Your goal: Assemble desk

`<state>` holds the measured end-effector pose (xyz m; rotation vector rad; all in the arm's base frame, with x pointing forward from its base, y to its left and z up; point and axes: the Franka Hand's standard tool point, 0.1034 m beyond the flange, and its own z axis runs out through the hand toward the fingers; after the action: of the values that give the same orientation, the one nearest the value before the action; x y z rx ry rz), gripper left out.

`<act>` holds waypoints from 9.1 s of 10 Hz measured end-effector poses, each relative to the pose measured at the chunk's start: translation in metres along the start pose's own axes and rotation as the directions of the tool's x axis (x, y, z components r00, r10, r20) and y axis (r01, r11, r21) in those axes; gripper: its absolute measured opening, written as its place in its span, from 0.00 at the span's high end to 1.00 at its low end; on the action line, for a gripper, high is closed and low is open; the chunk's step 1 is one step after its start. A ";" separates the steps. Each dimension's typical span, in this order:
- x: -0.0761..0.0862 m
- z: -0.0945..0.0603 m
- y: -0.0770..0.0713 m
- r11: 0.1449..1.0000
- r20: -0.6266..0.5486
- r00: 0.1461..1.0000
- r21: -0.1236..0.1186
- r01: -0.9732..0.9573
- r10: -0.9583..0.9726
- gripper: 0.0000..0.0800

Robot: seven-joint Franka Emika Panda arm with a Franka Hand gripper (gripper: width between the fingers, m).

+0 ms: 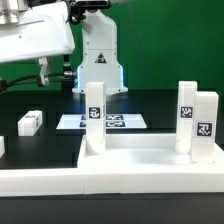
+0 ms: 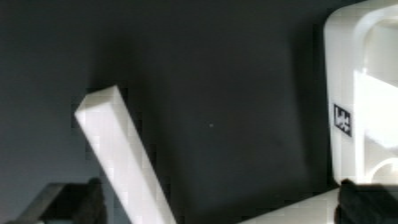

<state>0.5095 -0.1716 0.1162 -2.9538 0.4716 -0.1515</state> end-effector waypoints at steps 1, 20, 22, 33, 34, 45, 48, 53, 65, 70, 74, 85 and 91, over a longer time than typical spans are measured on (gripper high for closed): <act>0.000 0.000 0.000 1.000 0.005 1.000 0.002 0.001 -0.001 0.19; -0.078 0.063 0.062 0.989 0.797 0.603 -0.051 0.139 -0.043 0.19; -0.091 0.071 0.060 0.990 0.819 0.574 -0.063 0.124 -0.020 0.19; -0.095 0.072 0.064 0.991 0.819 0.573 -0.065 0.117 -0.014 0.98; -0.095 0.072 0.064 0.991 0.819 0.573 -0.065 0.117 -0.014 0.99; -0.108 0.084 0.048 0.992 0.835 0.549 -0.082 0.101 0.013 0.21; -0.115 0.088 0.056 0.993 0.844 0.535 -0.086 0.086 0.027 0.19; -0.115 0.088 0.057 0.993 0.844 0.535 -0.087 0.085 0.028 0.33; -0.079 0.038 0.035 0.994 0.818 0.575 -0.053 0.092 -0.009 0.64; -0.047 0.000 0.012 0.993 0.669 0.742 -0.055 0.103 -0.040 0.64; -0.018 -0.026 -0.013 0.989 0.509 0.856 -0.055 0.140 -0.093 0.64; 0.078 -0.048 -0.106 0.988 -0.206 0.972 -0.127 0.091 -0.116 0.64; 0.079 -0.045 -0.139 0.985 -0.448 0.884 -0.154 0.076 -0.138 0.64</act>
Offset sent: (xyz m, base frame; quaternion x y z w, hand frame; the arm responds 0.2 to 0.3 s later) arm -0.0398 -0.0225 -0.0560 -0.0961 -0.2448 -0.0893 0.9607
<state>0.6203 -0.0719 0.1885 -3.0633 0.3802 -0.8785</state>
